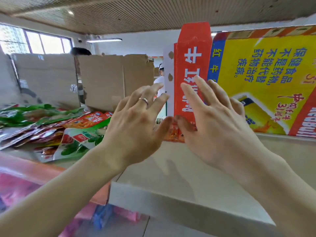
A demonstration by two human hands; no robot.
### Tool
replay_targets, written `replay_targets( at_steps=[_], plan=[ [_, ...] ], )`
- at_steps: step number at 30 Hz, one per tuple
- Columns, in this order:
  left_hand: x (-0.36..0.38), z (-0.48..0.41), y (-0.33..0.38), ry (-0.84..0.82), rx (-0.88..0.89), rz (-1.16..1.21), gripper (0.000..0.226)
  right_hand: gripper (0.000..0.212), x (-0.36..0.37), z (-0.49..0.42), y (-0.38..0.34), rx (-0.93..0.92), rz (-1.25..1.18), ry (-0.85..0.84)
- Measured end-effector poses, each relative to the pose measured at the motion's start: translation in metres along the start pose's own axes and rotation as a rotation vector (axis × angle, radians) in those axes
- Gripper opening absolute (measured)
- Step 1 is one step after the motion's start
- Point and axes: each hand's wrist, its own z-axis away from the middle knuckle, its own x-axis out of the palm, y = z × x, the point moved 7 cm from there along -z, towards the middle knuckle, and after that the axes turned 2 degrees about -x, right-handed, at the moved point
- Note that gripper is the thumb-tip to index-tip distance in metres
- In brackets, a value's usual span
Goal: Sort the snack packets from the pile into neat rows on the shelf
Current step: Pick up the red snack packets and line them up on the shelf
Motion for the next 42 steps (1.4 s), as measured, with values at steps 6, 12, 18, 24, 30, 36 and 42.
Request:
replay_targets(
  at_steps=[6,12,18,24,30,36,42],
  plan=[
    [-0.017,0.033,-0.028,-0.044,-0.082,-0.033,0.061,0.066,0.019,0.013,-0.033,-0.046,-0.090,-0.060],
    [-0.045,0.079,-0.056,-0.029,-0.102,-0.050,0.059,0.065,0.034,0.031,-0.083,-0.078,-0.137,-0.075],
    [-0.077,0.132,-0.117,-0.058,-0.134,-0.076,0.059,0.067,0.042,0.039,-0.165,-0.114,-0.187,-0.071],
    [-0.119,0.190,-0.195,-0.064,-0.175,-0.150,0.060,0.068,0.058,0.046,-0.270,-0.181,-0.245,-0.075],
    [-0.159,0.242,-0.259,-0.087,-0.215,-0.179,0.062,0.072,0.074,0.052,-0.359,-0.236,-0.269,-0.060],
    [-0.190,0.282,-0.314,-0.079,-0.262,-0.194,0.063,0.069,0.084,0.052,-0.428,-0.276,-0.305,-0.059],
    [-0.193,0.293,-0.347,-0.055,-0.291,-0.195,0.062,0.070,0.092,0.039,-0.464,-0.317,-0.260,-0.103]
  ],
)
